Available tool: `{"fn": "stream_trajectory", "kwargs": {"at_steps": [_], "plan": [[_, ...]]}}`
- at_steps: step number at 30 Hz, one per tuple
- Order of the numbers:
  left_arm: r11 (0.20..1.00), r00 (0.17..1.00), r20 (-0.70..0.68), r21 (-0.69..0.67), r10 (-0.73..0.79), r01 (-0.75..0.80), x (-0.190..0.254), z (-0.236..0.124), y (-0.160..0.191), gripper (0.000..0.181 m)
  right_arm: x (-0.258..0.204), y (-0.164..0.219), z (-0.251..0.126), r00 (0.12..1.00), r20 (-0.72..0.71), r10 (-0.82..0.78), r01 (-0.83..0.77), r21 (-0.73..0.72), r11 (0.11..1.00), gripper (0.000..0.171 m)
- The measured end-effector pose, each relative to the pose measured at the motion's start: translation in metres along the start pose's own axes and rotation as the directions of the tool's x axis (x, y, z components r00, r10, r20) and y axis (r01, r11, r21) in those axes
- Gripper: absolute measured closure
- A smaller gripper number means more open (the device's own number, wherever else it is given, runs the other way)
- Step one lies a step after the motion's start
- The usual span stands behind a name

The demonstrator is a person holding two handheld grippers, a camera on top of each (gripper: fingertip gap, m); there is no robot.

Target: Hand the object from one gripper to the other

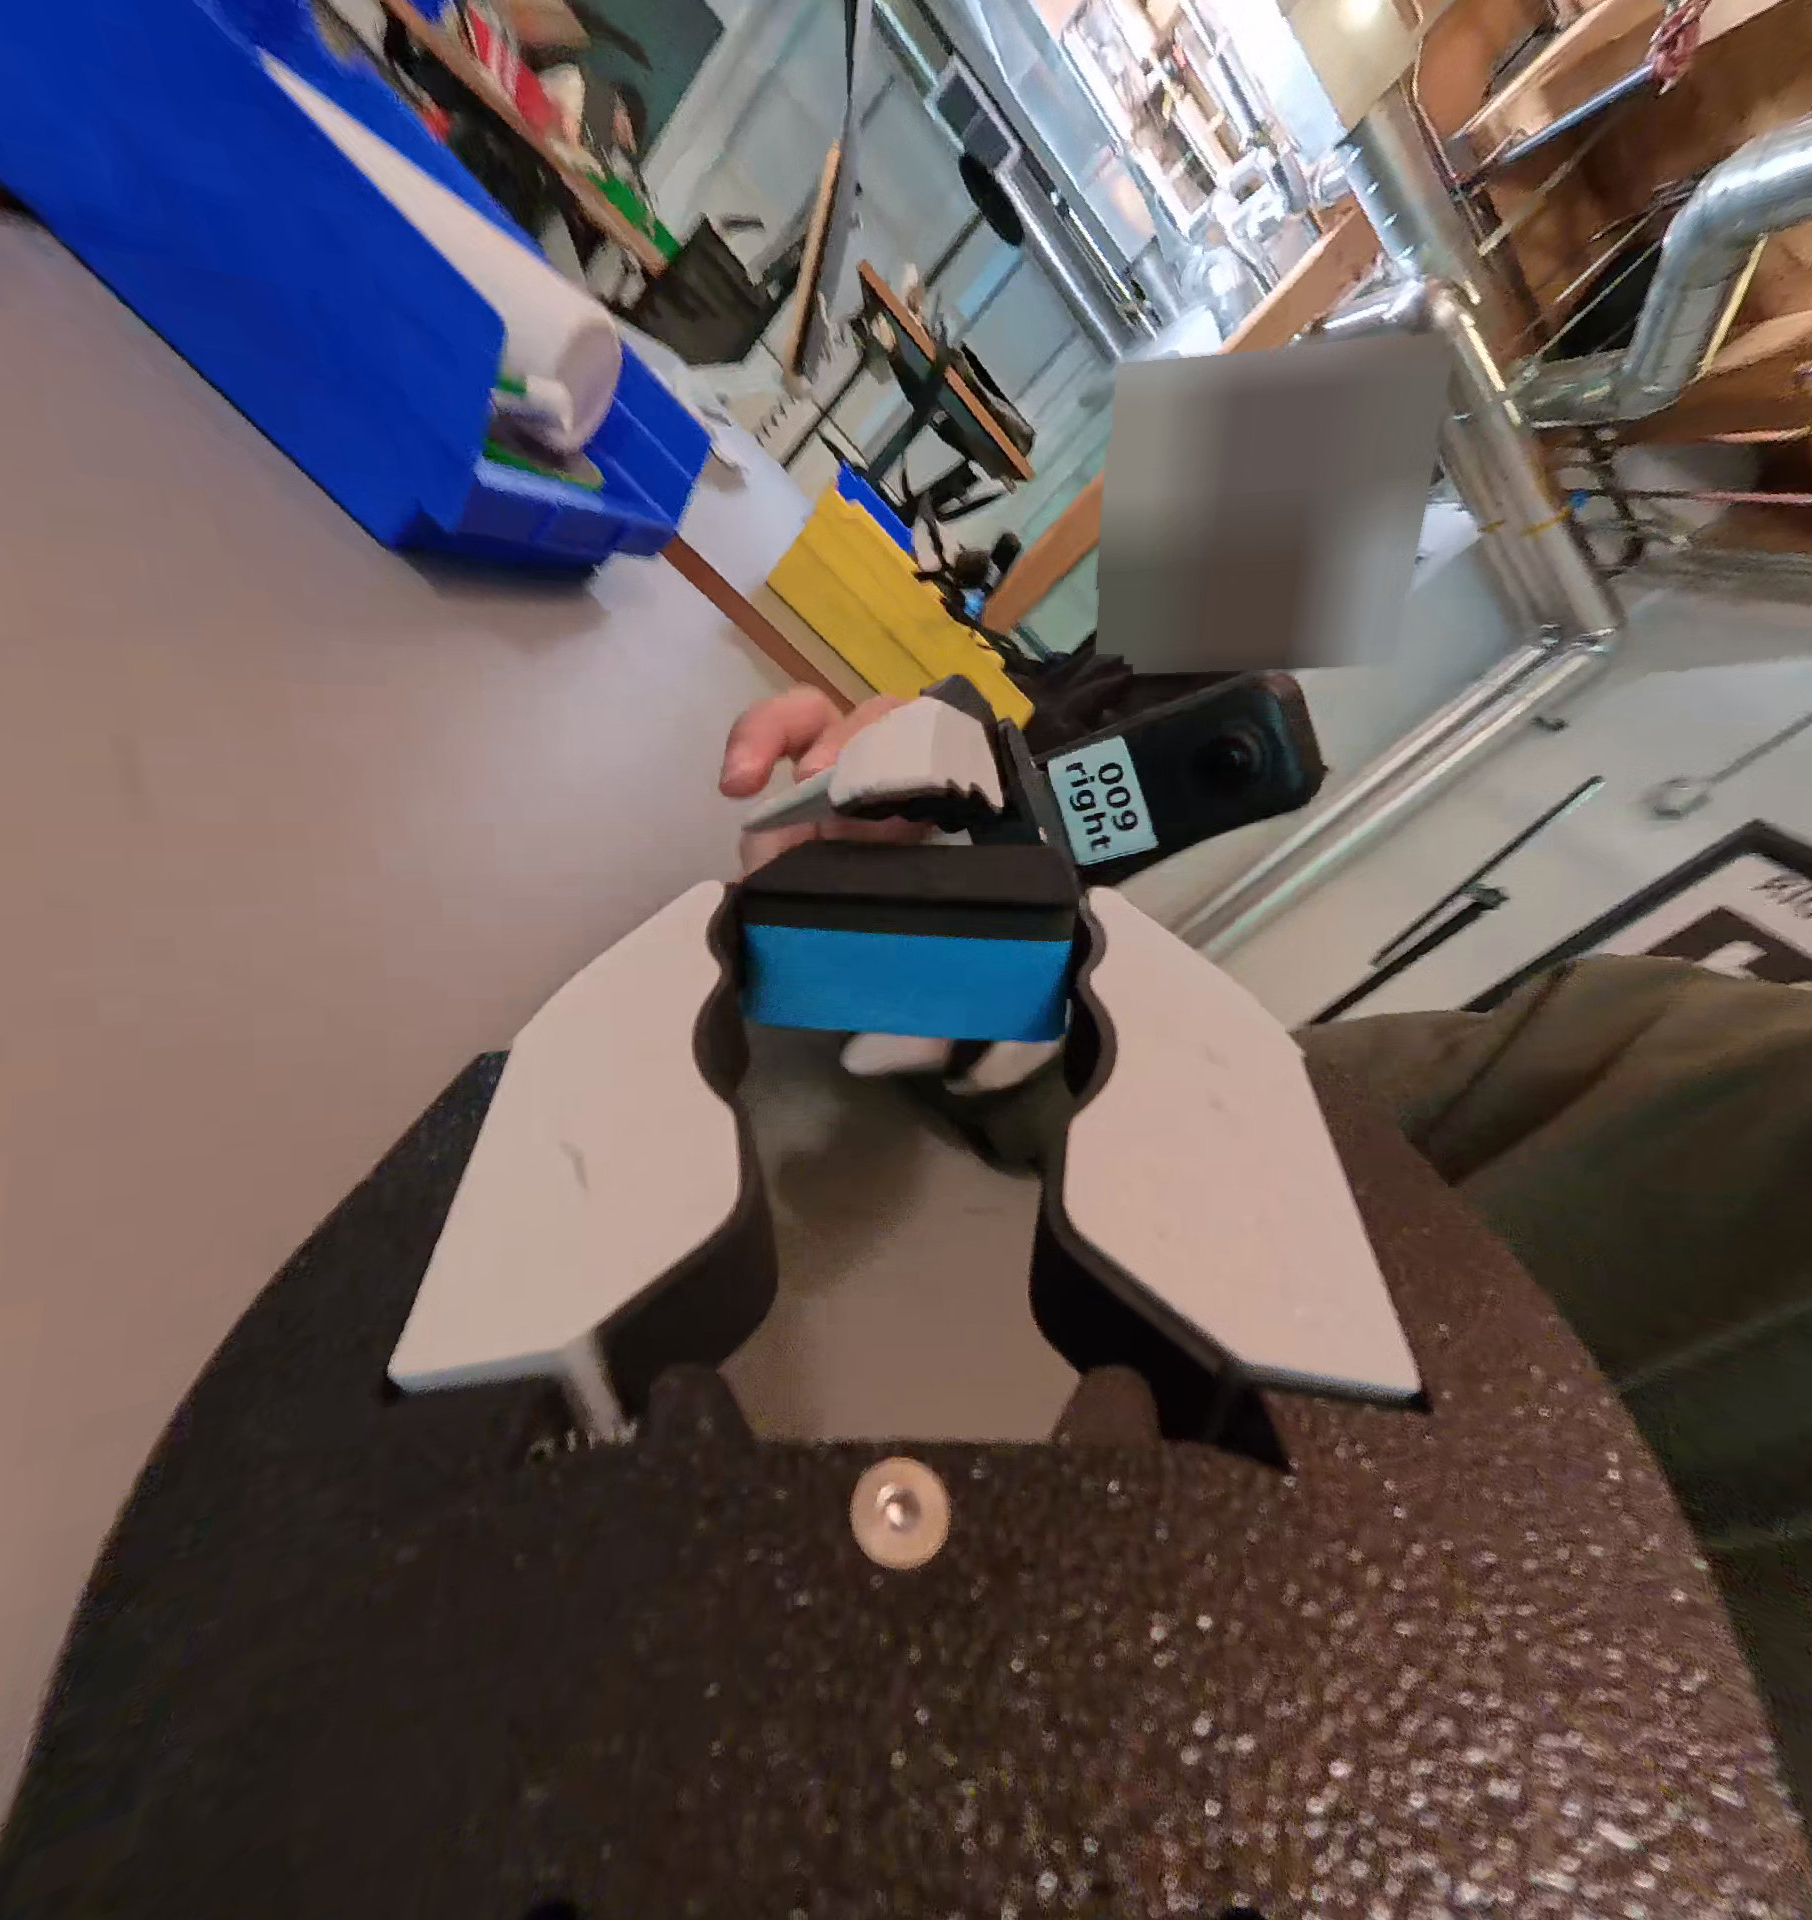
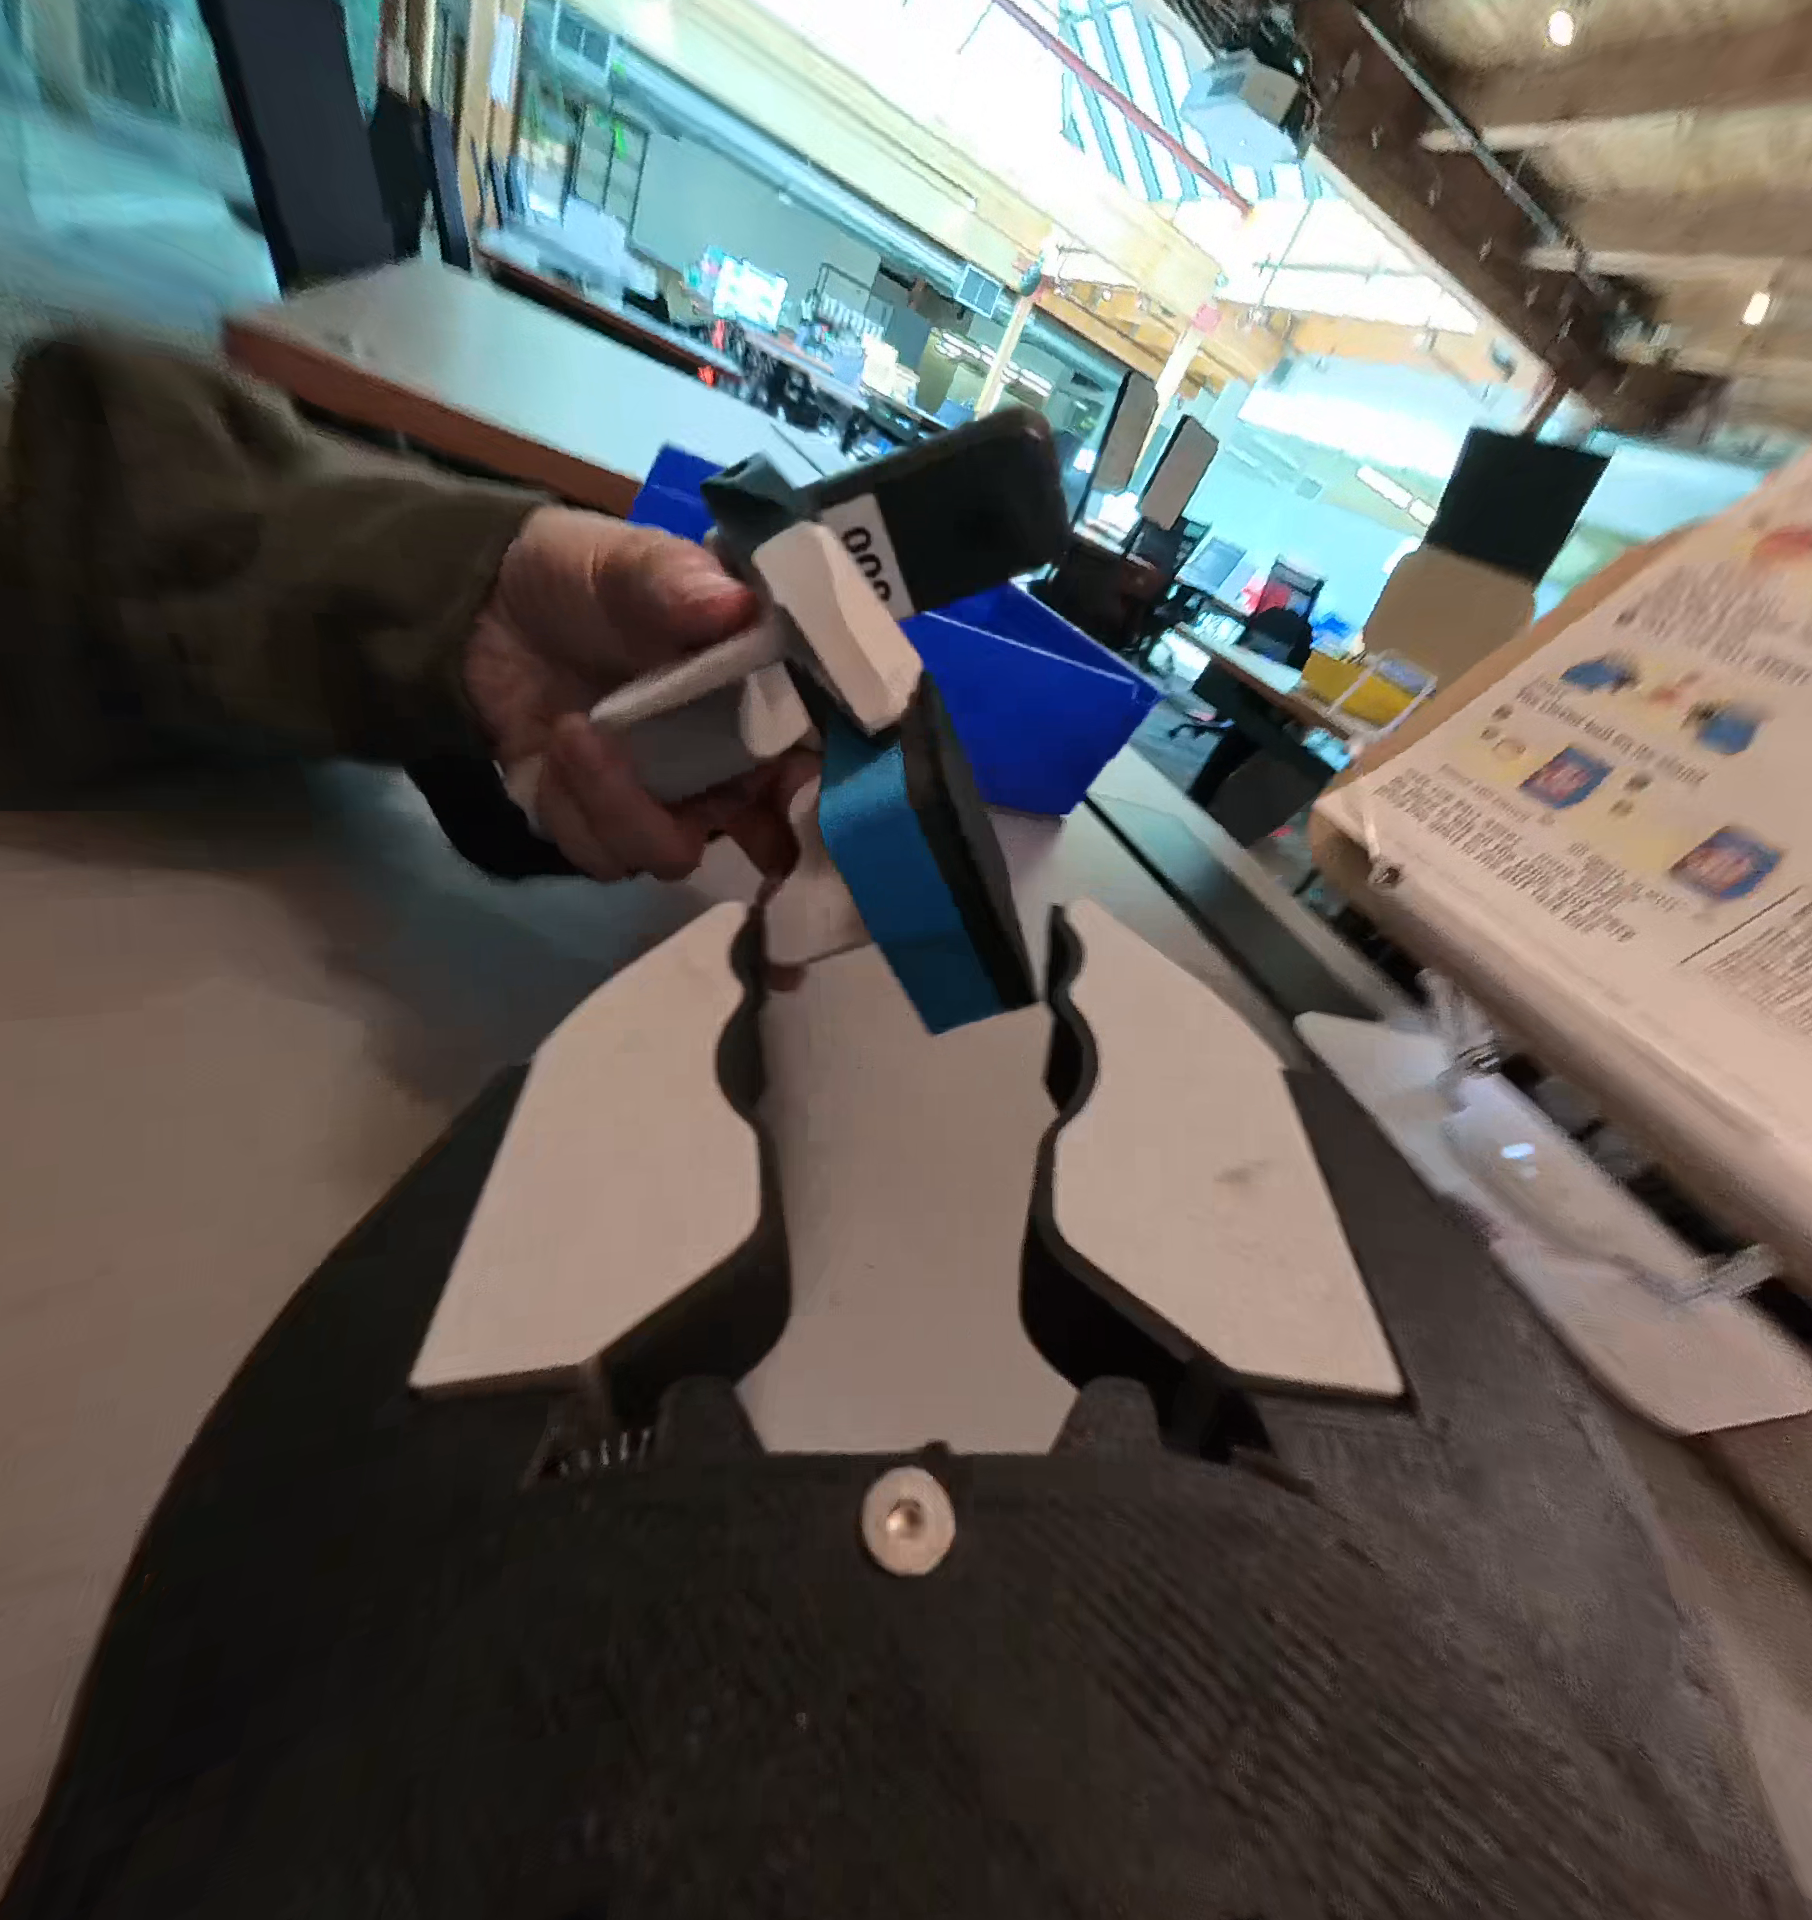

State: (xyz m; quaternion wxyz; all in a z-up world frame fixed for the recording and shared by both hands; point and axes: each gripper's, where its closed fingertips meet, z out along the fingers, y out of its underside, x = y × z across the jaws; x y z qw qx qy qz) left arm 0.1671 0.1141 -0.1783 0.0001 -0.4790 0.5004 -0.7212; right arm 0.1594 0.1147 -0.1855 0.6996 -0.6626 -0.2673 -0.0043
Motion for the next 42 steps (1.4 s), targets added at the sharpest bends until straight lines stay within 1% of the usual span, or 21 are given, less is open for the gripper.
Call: {"fn": "stream_trajectory", "kwargs": {"at_steps": [1, 3, 4, 6, 8, 11, 12, 13, 14, 16, 17, 19, 20, 24, 26, 30, 33, 35, 37, 39, 42], "plan": [[0.998, 0.998, 0.029, 0.024, 0.063, -0.064, -0.002, -0.003, -0.005, 0.123, 0.002, -0.002, 0.000, 0.995, 0.010, 0.097, -0.097, 0.015, 0.995, 0.106], [0.969, 0.968, 0.096, 0.061, 0.233, -0.239, -0.002, -0.011, -0.015, 0.123, 0.010, -0.008, -0.001, 0.943, 0.043, 0.330, -0.332, 0.060, 0.941, 0.088], [0.938, 0.937, 0.120, 0.068, 0.329, -0.339, 0.000, -0.013, -0.018, 0.123, 0.015, -0.008, -0.002, 0.884, 0.066, 0.463, -0.467, 0.071, 0.881, 0.085], [0.854, 0.855, 0.141, 0.081, 0.500, -0.513, 0.010, -0.015, -0.023, 0.123, 0.020, -0.008, -0.002, 0.689, 0.156, 0.708, -0.723, 0.079, 0.686, 0.080], [0.758, 0.761, 0.135, 0.080, 0.635, -0.647, 0.023, -0.012, -0.022, 0.123, 0.016, -0.014, -0.003, 0.409, 0.317, 0.856, -0.907, 0.041, 0.419, 0.083], [0.604, 0.600, 0.177, 0.040, 0.780, -0.796, 0.030, -0.007, -0.020, 0.123, 0.012, -0.030, -0.009, -0.035, 0.545, 0.837, -0.995, -0.094, 0.020, 0.114], [0.544, 0.537, 0.195, 0.018, 0.821, -0.839, 0.030, -0.006, -0.019, 0.123, 0.012, -0.034, -0.011, -0.132, 0.593, 0.794, -0.989, -0.134, -0.065, 0.120], [0.484, 0.471, 0.208, -0.012, 0.857, -0.875, 0.030, -0.004, -0.017, 0.123, 0.011, -0.035, -0.012, -0.187, 0.617, 0.765, -0.981, -0.162, -0.109, 0.126], [0.425, 0.405, 0.219, -0.051, 0.888, -0.904, 0.028, -0.003, -0.015, 0.123, 0.008, -0.033, -0.010, -0.206, 0.611, 0.765, -0.976, -0.186, -0.114, 0.130], [0.341, 0.310, 0.222, -0.118, 0.924, -0.933, 0.024, -0.001, -0.011, 0.123, -0.004, -0.030, -0.005, -0.165, 0.573, 0.803, -0.976, -0.213, -0.049, 0.121], [0.324, 0.293, 0.208, -0.137, 0.933, -0.936, 0.022, 0.000, -0.008, 0.123, -0.009, -0.030, -0.004, -0.140, 0.560, 0.817, -0.974, -0.228, -0.011, 0.120], [0.304, 0.271, 0.200, -0.155, 0.942, -0.940, 0.020, 0.002, -0.005, 0.123, -0.013, -0.031, -0.003, -0.103, 0.557, 0.824, -0.973, -0.228, 0.032, 0.134], [0.305, 0.272, 0.201, -0.159, 0.941, -0.939, 0.019, 0.003, -0.004, 0.123, -0.011, -0.029, -0.003, -0.090, 0.554, 0.827, -0.976, -0.214, 0.037, 0.148], [0.350, 0.307, 0.216, -0.195, 0.927, -0.916, 0.011, 0.002, -0.002, 0.123, -0.010, -0.021, -0.001, -0.043, 0.531, 0.846, -0.975, -0.207, 0.081, 0.148], [0.380, 0.334, 0.223, -0.211, 0.916, -0.901, 0.008, 0.002, -0.001, 0.122, -0.010, -0.017, 0.000, 0.029, 0.501, 0.865, -0.972, -0.188, 0.141, 0.148], [0.559, 0.520, 0.230, -0.161, 0.823, -0.813, 0.006, 0.002, -0.002, 0.107, 0.001, -0.003, -0.001, 0.429, 0.324, 0.844, -0.874, -0.090, 0.478, 0.148], [0.755, 0.716, 0.275, -0.063, 0.641, -0.652, 0.002, -0.001, -0.015, 0.105, 0.022, -0.009, -0.010, 0.631, 0.233, 0.740, -0.767, 0.047, 0.640, 0.149], [0.873, 0.861, 0.203, 0.051, 0.466, -0.485, 0.009, -0.002, -0.021, 0.111, 0.025, -0.011, -0.014, 0.716, 0.210, 0.666, -0.691, 0.073, 0.719, 0.148], [0.926, 0.929, 0.153, 0.122, 0.338, -0.357, 0.010, -0.006, -0.029, 0.119, 0.022, -0.010, -0.015, 0.770, 0.205, 0.604, -0.627, 0.066, 0.777, 0.149], [0.931, 0.936, 0.130, 0.129, 0.326, -0.342, 0.011, -0.010, -0.029, 0.133, 0.017, -0.008, -0.014, 0.803, 0.205, 0.559, -0.579, 0.050, 0.814, 0.149], [0.909, 0.906, 0.131, 0.064, 0.402, -0.412, 0.012, -0.011, -0.021, 0.134, 0.008, -0.006, -0.009, 0.794, 0.231, 0.563, -0.581, 0.016, 0.813, 0.149]]}}
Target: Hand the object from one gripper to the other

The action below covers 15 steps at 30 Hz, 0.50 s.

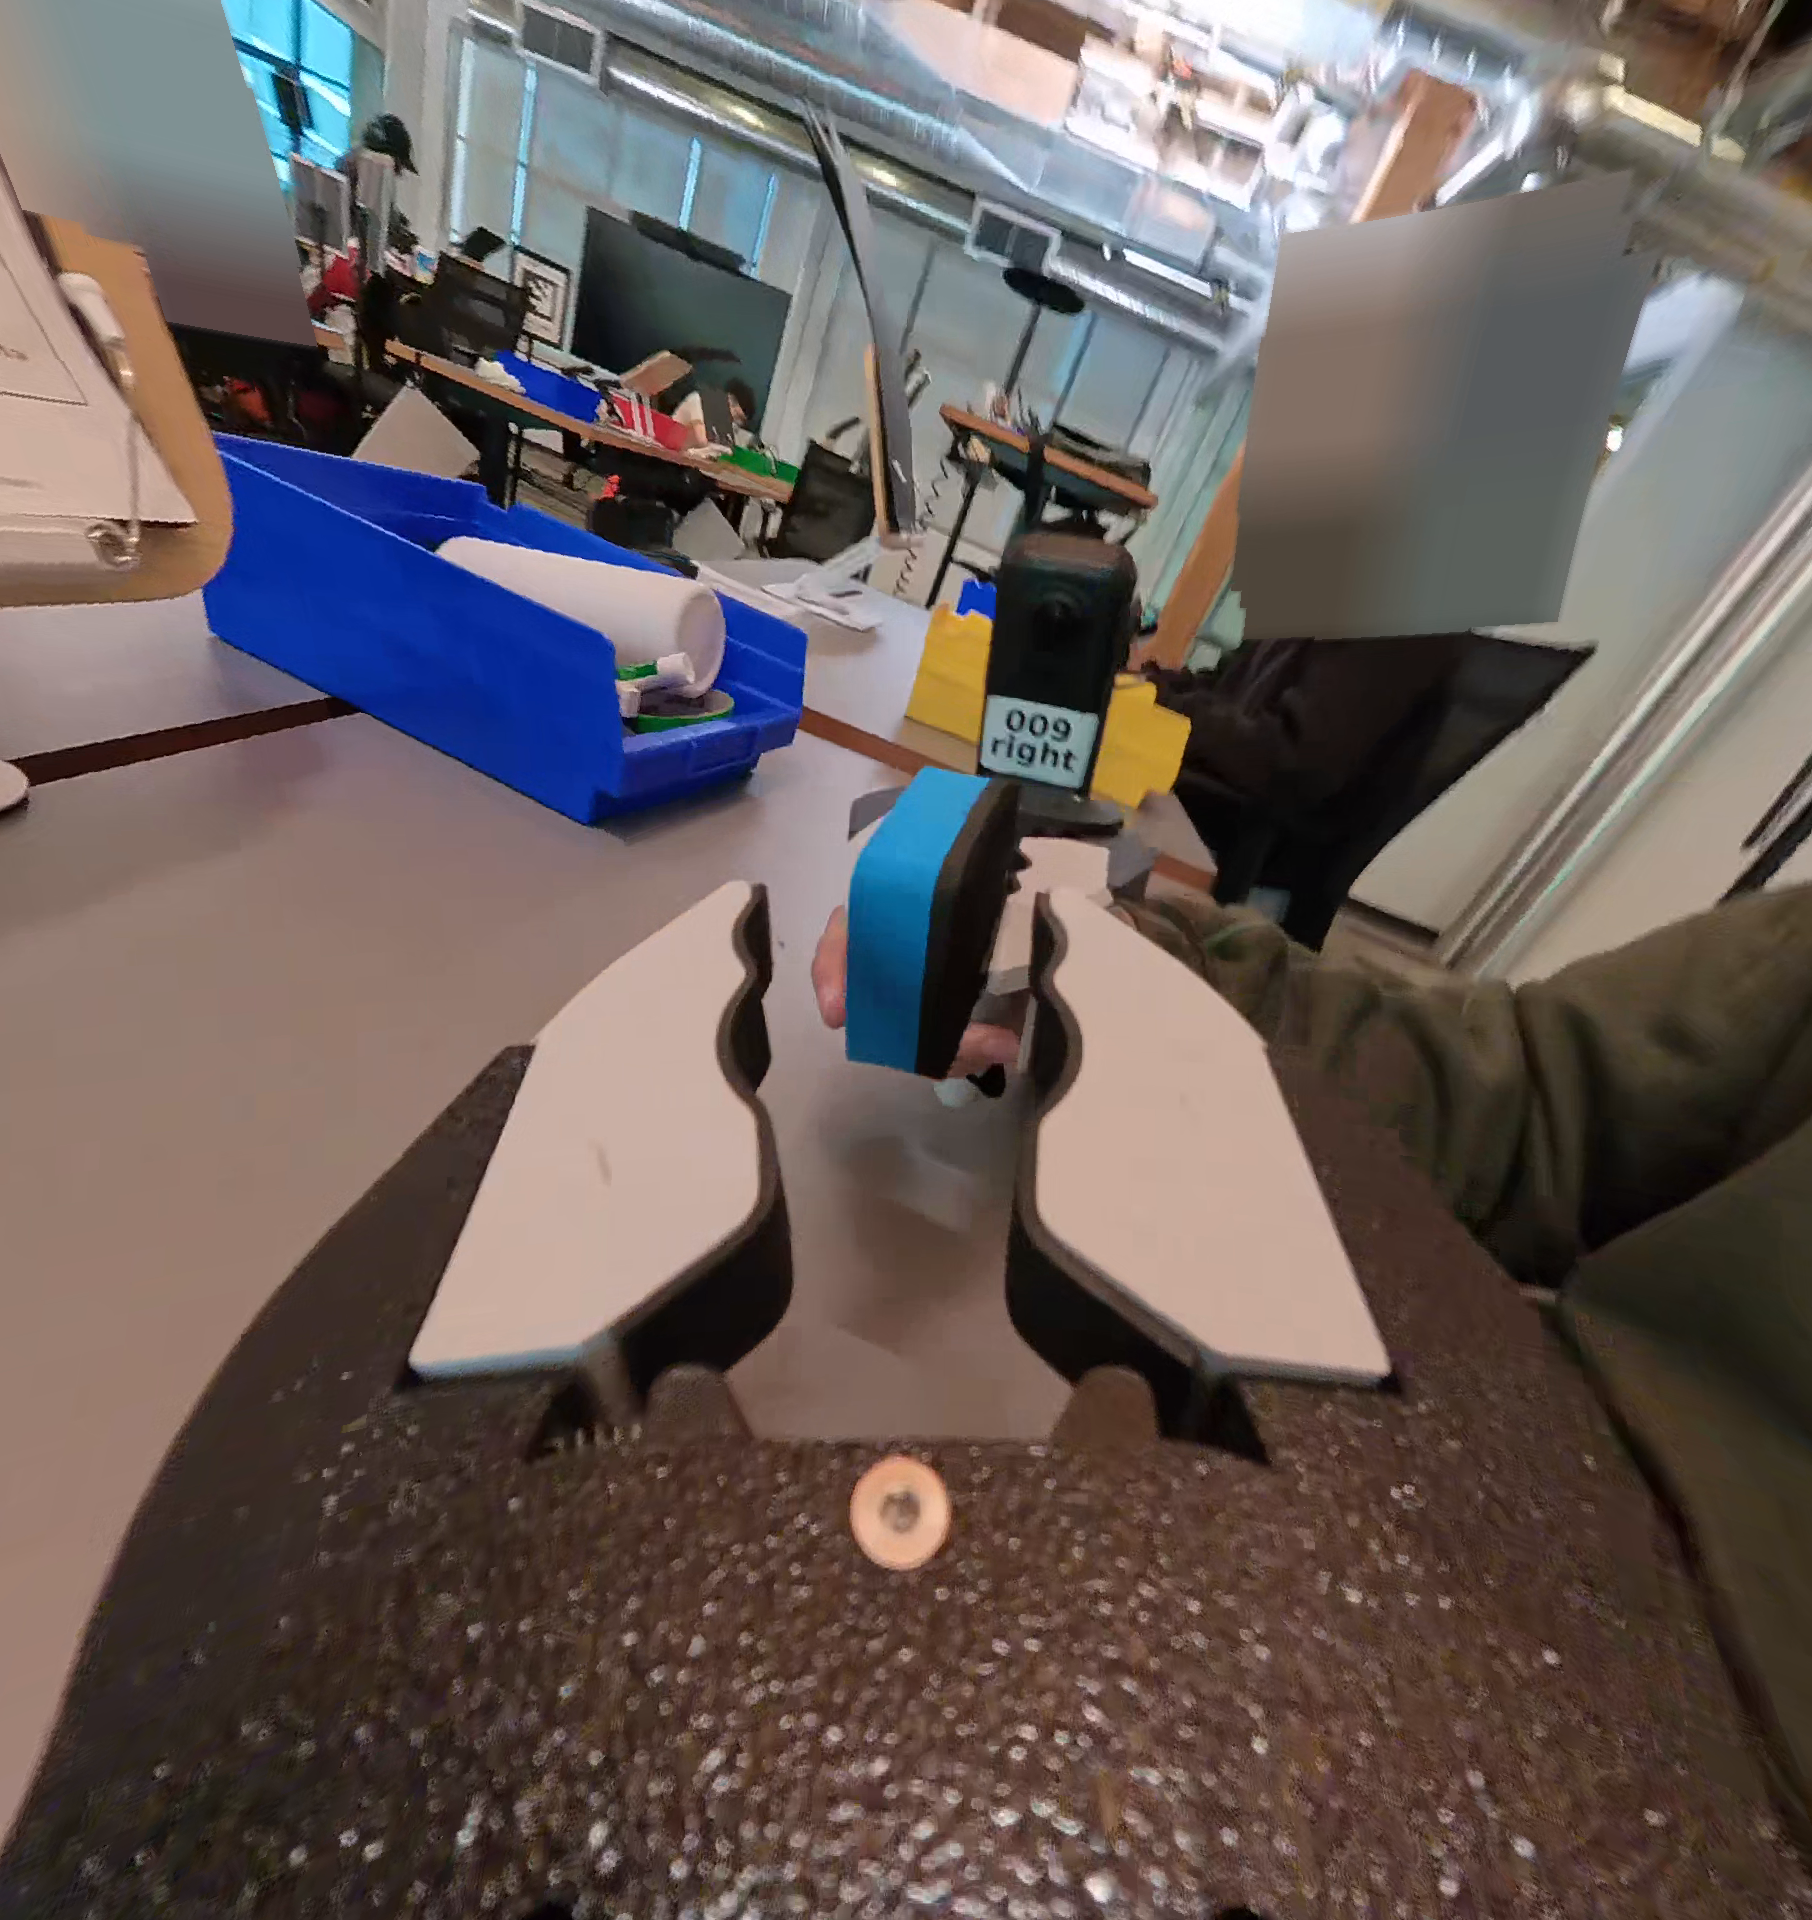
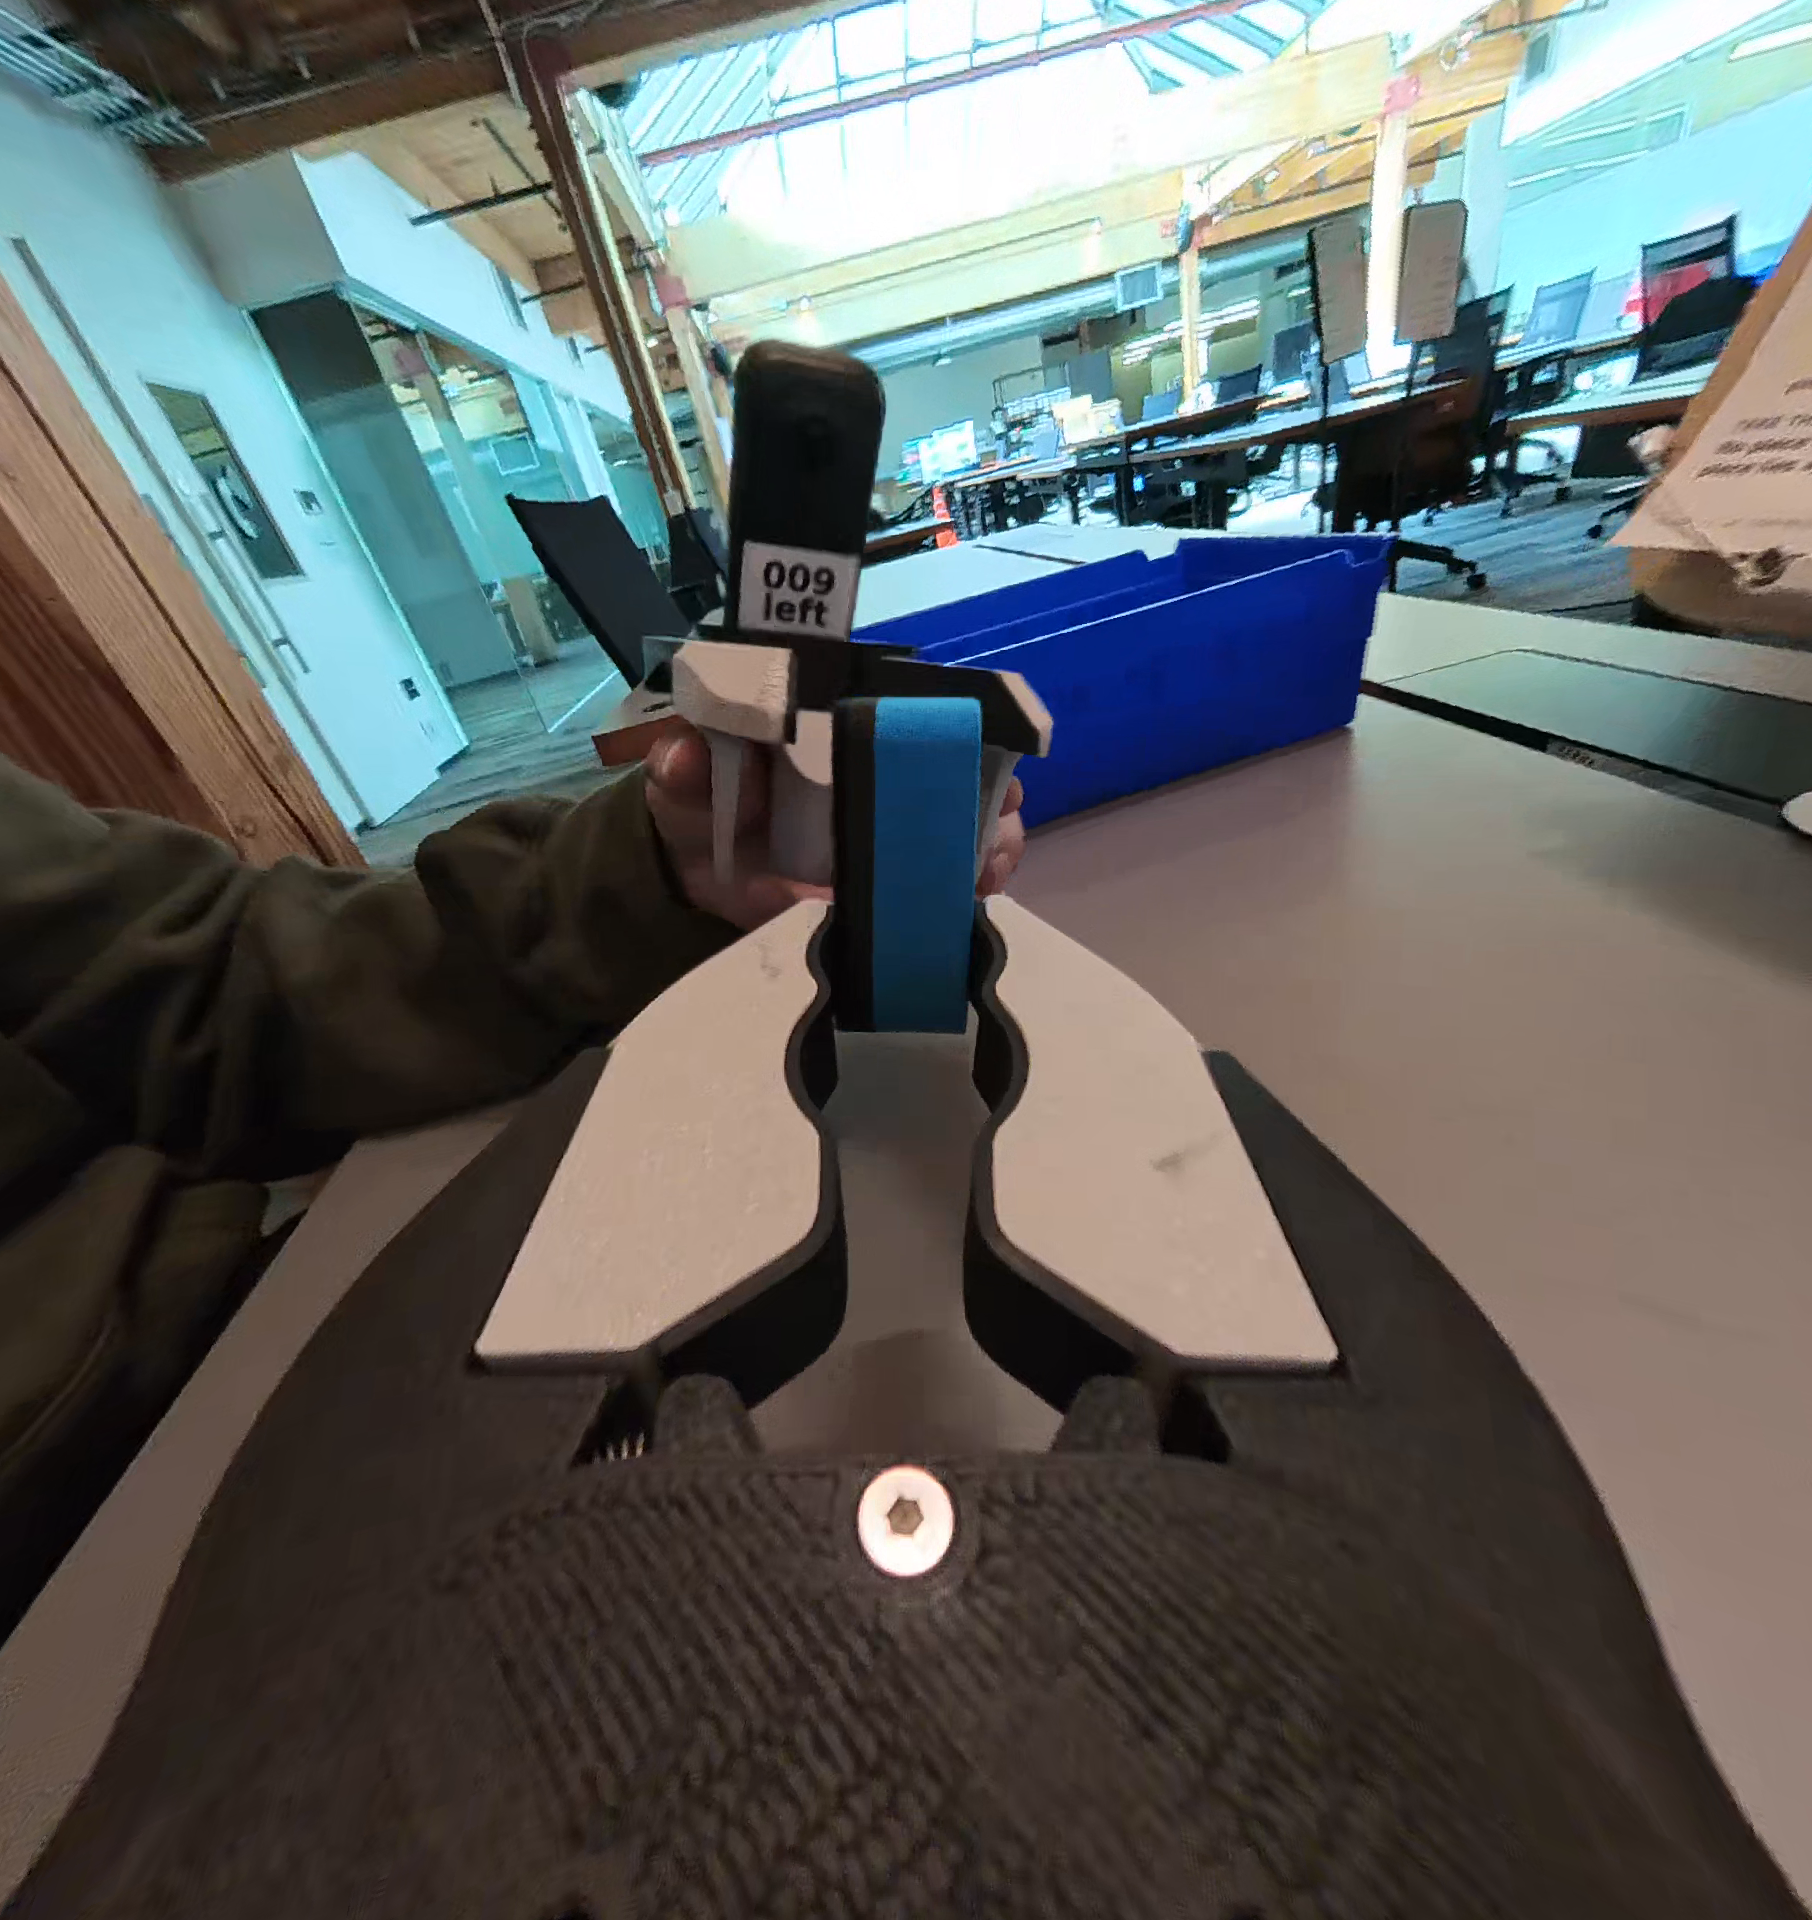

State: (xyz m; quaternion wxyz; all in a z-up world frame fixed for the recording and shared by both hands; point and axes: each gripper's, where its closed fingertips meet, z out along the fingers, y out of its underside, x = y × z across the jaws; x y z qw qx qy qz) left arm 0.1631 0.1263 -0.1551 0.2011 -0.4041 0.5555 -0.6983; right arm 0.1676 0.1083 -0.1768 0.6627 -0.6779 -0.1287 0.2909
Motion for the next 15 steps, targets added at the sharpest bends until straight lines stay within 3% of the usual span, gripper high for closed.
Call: {"fn": "stream_trajectory", "kwargs": {"at_steps": [2, 4, 9, 12, 15], "plan": [[0.999, 0.999, -0.006, -0.033, 0.042, -0.043, 0.004, 0.002, 0.004, 0.136, -0.005, 0.003, 0.004, 1.000, 0.027, 0.003, -0.003, -0.013, 1.000, 0.149], [0.994, 0.996, -0.016, -0.058, 0.087, -0.088, 0.006, 0.003, 0.009, 0.158, -0.007, 0.007, 0.006, 0.999, 0.041, 0.012, -0.010, -0.036, 0.999, 0.149], [0.992, 0.994, 0.012, -0.071, 0.108, -0.107, 0.001, 0.002, 0.009, 0.159, -0.003, 0.009, 0.007, 1.000, 0.010, 0.023, -0.023, -0.022, 0.999, 0.147], [0.994, 0.991, 0.092, 0.032, 0.098, -0.101, -0.008, 0.000, -0.007, 0.160, 0.003, 0.010, 0.009, 0.999, -0.040, 0.036, -0.036, 0.002, 0.999, 0.118], [0.974, 0.996, 0.093, 0.225, 0.003, -0.024, -0.010, -0.003, -0.027, 0.160, 0.005, 0.012, 0.013, 0.995, -0.048, 0.084, -0.083, 0.014, 0.996, 0.115]]}}
